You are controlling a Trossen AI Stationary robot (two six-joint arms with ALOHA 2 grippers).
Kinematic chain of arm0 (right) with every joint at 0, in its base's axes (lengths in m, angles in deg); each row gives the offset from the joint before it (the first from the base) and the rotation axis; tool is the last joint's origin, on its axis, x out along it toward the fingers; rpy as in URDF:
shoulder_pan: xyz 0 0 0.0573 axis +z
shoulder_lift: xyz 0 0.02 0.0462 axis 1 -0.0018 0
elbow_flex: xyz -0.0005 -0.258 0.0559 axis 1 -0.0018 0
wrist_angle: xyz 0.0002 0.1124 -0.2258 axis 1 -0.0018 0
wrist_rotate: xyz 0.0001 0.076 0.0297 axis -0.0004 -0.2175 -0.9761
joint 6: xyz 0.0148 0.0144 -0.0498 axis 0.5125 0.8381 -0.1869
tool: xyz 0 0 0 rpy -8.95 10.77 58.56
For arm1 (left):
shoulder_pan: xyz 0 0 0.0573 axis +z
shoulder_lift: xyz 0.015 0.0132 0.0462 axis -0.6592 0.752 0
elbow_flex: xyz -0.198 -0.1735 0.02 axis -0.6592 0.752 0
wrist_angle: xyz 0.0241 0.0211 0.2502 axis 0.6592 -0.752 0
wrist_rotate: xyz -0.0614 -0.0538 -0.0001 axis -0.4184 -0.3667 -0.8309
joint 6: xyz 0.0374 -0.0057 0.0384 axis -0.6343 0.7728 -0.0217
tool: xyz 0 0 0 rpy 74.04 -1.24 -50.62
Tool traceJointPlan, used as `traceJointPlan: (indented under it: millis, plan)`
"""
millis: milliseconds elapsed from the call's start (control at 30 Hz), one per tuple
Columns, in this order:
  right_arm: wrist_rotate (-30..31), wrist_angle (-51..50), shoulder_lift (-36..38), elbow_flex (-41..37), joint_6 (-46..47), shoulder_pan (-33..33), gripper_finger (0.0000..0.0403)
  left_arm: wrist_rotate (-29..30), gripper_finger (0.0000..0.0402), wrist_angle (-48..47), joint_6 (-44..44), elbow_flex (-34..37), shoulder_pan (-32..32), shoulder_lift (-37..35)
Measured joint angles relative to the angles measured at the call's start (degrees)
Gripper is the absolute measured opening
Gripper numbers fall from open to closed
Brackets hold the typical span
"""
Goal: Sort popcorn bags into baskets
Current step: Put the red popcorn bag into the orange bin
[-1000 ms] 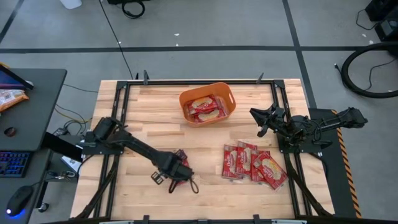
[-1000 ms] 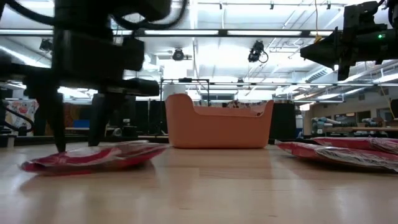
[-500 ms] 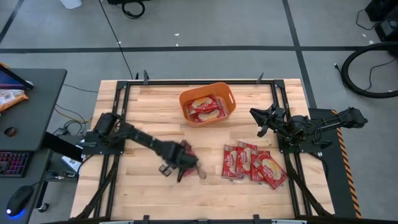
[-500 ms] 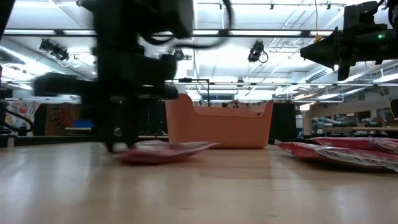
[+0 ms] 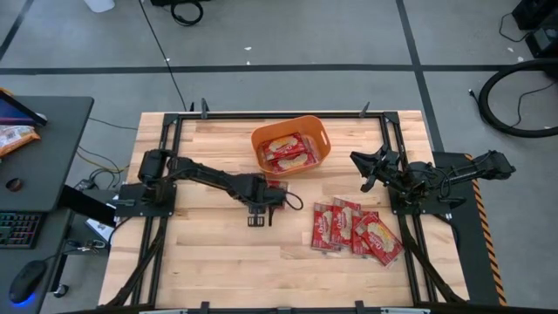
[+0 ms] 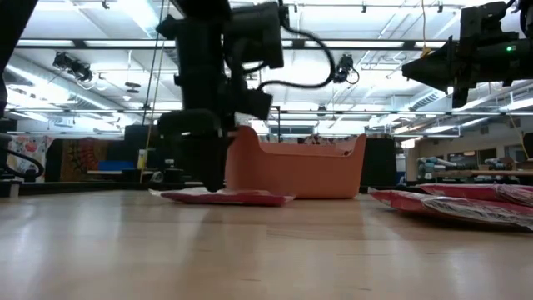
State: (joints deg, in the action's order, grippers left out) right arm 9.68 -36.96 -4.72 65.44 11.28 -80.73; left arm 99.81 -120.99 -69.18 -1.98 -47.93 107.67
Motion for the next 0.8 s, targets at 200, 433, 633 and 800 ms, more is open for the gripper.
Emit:
traceJointPlan:
  millis: [200,433,633,800]
  plan:
    - [0.0,0.0,0.0,0.02,0.0,0.02,0.0061,12.45,0.0118,0.04,-5.93,-0.21,-5.21,-0.03]
    - [0.0,0.04,0.0,0.01,0.0,0.01,0.0061,25.24,0.0152,4.55,-3.35,-0.18,-10.63,1.99]
    - [0.02,-0.01,-0.17,0.02,0.0,0.0,0.0061,22.33,0.0222,4.12,1.86,-0.16,-11.26,2.31]
    - [0.0,0.47,-0.39,0.02,0.0,0.02,0.0061,21.28,0.0257,4.15,2.06,-0.17,-10.92,2.38]
